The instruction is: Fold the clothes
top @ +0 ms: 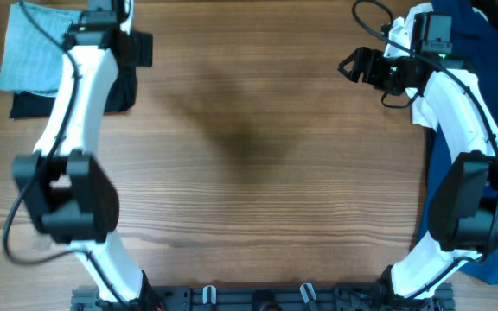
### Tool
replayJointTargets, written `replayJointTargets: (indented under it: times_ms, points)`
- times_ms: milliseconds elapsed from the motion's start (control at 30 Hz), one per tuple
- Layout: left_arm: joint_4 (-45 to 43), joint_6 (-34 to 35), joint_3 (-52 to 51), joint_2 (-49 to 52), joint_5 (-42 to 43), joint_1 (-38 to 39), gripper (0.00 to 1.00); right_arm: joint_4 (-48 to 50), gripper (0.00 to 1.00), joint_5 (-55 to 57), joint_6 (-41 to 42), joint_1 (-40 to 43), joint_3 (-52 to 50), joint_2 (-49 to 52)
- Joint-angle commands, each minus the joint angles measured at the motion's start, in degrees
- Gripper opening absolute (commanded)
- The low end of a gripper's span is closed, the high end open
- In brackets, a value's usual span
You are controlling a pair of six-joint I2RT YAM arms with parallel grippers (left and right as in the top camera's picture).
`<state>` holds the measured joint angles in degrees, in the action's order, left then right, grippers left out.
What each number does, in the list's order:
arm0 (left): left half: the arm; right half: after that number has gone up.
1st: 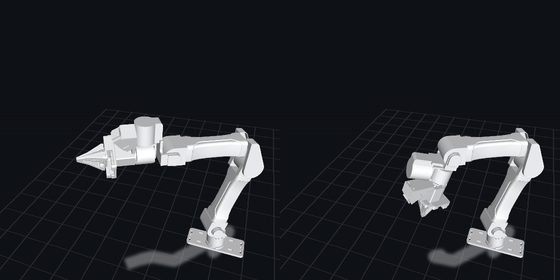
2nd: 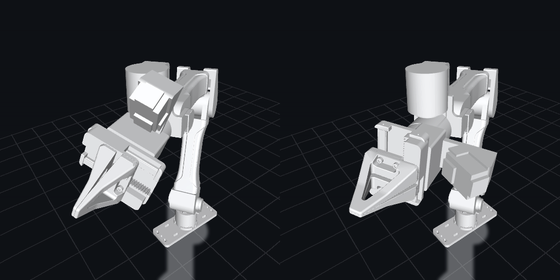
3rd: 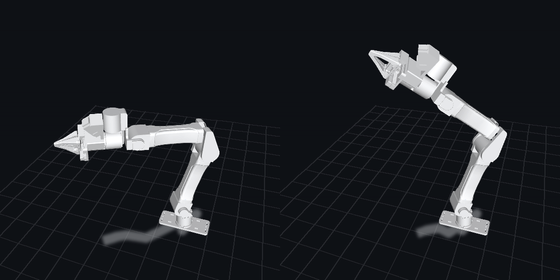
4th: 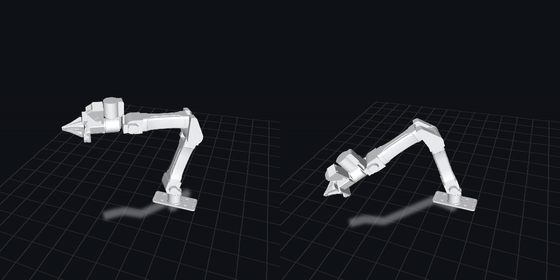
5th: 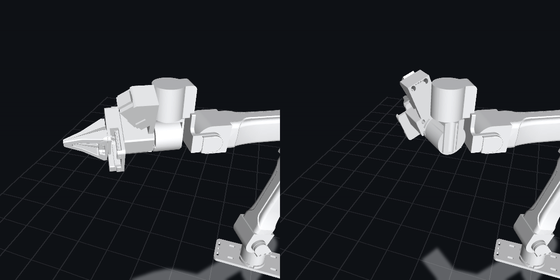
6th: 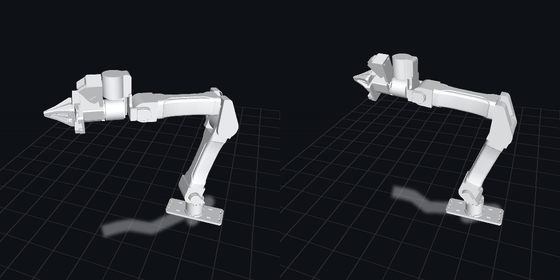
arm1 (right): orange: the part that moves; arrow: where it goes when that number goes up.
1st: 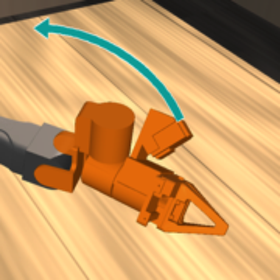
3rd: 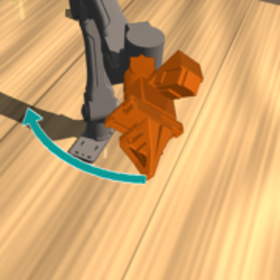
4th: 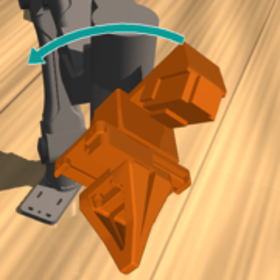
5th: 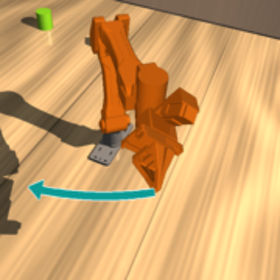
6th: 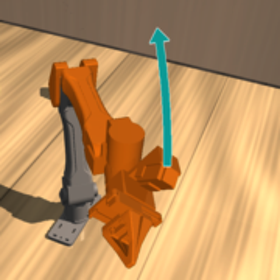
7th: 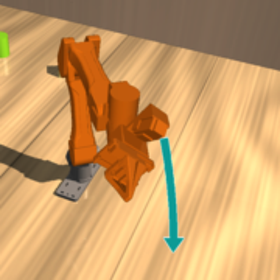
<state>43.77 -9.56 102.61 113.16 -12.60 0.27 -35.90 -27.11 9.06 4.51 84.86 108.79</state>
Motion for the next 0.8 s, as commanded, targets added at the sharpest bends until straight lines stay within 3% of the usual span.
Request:
replayJointTargets:
  times_ms: [0, 233, 333, 400, 567, 700, 767]
  points:
    - [0.1, 2.8, 0.9, -6.1, 13.8, -0.3, 1.00, -1.2, 0.99, 0.3, -8.8, -1.7, 1.8, -1.0]
    - [0.2, 2.8, 0.9, -6.2, 14.3, 0.0, 1.00, -8.0, 1.00, 3.8, -11.6, -2.1, 4.1, -21.6]
    - [0.2, 2.8, 0.9, -6.2, 14.3, -0.1, 1.00, -11.5, 1.00, 3.8, -2.9, -2.1, 4.1, -31.3]
    - [0.2, 2.8, 0.9, -6.2, 14.3, -0.1, 1.00, -11.5, 1.00, 4.2, -2.0, -2.0, 4.1, -33.9]
    - [0.2, 2.8, 0.9, -6.1, 14.3, -0.1, 1.00, -12.6, 1.00, 9.4, -5.4, -2.3, 4.1, -36.8]
    - [0.2, 2.8, 0.9, -6.1, 14.3, -0.1, 1.00, -11.1, 1.00, 9.3, -16.3, -2.3, 3.7, -37.3]
    - [0.2, 2.8, 0.9, -6.1, 14.3, -0.1, 1.00, -6.6, 1.00, 10.8, -16.8, -2.3, -1.2, -40.5]
